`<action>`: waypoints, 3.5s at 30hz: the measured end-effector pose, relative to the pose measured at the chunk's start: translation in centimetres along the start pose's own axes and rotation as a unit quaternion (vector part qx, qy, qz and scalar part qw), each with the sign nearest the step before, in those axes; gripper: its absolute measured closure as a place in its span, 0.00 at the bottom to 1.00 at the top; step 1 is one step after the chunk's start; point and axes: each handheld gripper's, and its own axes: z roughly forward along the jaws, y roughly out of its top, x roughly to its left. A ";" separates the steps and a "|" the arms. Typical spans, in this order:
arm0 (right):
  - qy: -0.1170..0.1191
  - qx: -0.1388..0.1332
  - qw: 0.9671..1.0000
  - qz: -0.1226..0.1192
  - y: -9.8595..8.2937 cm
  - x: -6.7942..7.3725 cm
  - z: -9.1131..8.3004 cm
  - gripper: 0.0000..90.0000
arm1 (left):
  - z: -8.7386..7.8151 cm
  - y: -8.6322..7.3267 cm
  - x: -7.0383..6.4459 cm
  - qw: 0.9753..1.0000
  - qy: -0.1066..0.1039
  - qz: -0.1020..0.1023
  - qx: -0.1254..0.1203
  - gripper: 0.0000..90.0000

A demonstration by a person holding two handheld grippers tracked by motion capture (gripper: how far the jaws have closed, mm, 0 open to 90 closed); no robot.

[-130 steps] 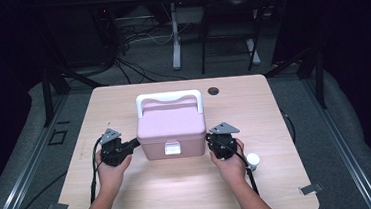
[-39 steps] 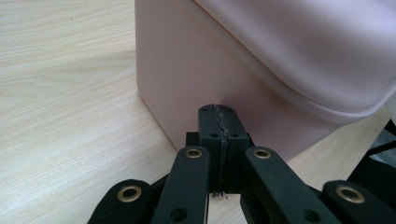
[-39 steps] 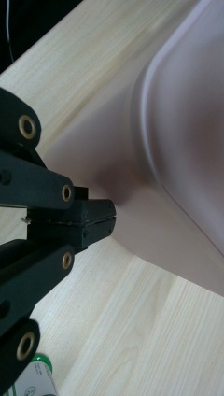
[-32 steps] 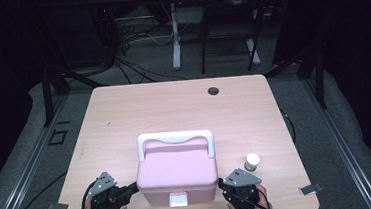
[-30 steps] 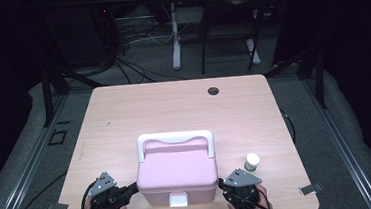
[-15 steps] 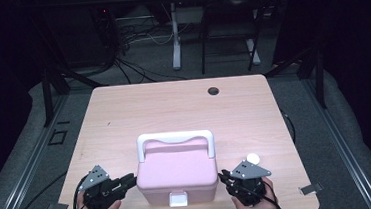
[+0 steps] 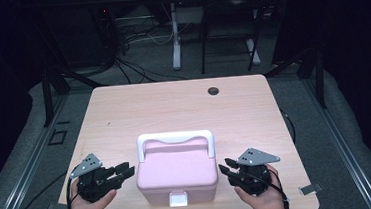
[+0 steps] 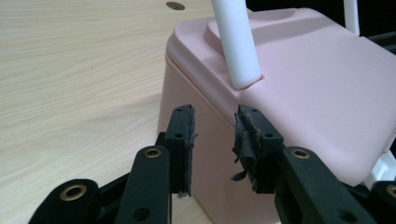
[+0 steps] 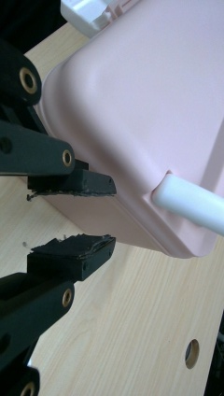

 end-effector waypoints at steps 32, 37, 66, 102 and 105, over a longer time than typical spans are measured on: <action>0.054 -0.050 0.996 0.040 3.2 -0.6 1.9 0.63 | 3.3 3.3 -0.8 0.999 -0.039 -0.013 -0.020 0.65; 0.054 -0.054 0.996 0.035 3.2 -0.6 2.0 0.67 | 3.3 3.3 -0.9 0.999 -0.035 -0.011 -0.020 0.67; 0.042 -0.068 0.997 0.018 2.8 -0.3 1.6 0.79 | 2.9 2.8 -1.4 0.999 -0.035 -0.006 -0.035 0.82; 0.046 -0.089 0.994 0.038 5.1 -0.7 0.6 0.82 | -0.1 5.0 -1.8 0.998 -0.029 0.018 -0.044 0.75; 0.047 -0.090 0.994 0.039 5.1 -0.7 0.6 0.82 | -1.0 4.4 -1.9 0.999 -0.027 0.022 -0.042 0.76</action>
